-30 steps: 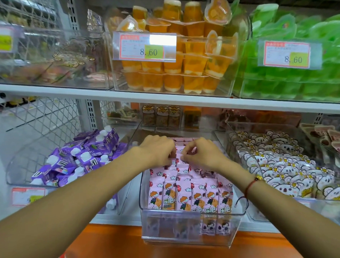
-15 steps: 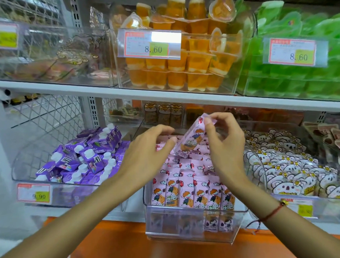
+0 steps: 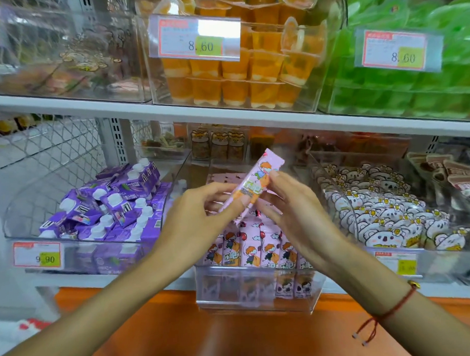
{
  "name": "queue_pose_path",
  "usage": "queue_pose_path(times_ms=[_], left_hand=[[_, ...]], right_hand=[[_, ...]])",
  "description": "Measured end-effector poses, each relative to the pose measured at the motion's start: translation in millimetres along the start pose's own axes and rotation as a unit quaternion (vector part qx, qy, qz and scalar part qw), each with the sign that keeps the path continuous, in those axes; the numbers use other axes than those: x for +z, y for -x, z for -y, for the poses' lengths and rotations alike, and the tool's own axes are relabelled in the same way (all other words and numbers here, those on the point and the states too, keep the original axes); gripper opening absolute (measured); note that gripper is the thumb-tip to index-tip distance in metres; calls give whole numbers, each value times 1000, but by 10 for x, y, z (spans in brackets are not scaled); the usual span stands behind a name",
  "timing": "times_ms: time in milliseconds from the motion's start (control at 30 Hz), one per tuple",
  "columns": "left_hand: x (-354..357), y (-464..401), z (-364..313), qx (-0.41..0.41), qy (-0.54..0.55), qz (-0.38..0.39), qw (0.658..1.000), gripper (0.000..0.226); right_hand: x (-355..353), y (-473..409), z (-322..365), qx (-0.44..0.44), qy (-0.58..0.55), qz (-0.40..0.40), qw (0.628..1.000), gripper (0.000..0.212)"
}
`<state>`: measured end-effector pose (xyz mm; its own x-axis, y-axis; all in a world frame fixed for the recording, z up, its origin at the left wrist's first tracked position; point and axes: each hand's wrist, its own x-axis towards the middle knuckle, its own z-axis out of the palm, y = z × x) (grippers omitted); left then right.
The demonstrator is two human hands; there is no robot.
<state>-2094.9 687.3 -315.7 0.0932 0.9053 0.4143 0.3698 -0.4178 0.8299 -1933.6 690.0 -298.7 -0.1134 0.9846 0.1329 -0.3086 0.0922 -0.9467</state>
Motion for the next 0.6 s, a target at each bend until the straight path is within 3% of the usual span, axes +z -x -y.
queue_pose_path(times_ms=[100, 300, 400, 500, 600], left_hand=[[9, 32, 10, 2, -38, 4, 999, 52], [41, 82, 12, 91, -121, -31, 988, 41], [43, 74, 21, 76, -100, -32, 991, 38], [46, 78, 34, 65, -86, -15, 994, 34], [69, 86, 36, 77, -130, -18, 988, 30]], right_hand=[[4, 8, 6, 2, -6, -9, 1000, 21], [1, 36, 5, -42, 41, -62, 996, 33], [-29, 10, 25, -24, 51, -33, 998, 35], [-54, 8, 29, -2, 53, 24, 998, 22], [-57, 28, 12, -25, 72, 3, 997, 23]])
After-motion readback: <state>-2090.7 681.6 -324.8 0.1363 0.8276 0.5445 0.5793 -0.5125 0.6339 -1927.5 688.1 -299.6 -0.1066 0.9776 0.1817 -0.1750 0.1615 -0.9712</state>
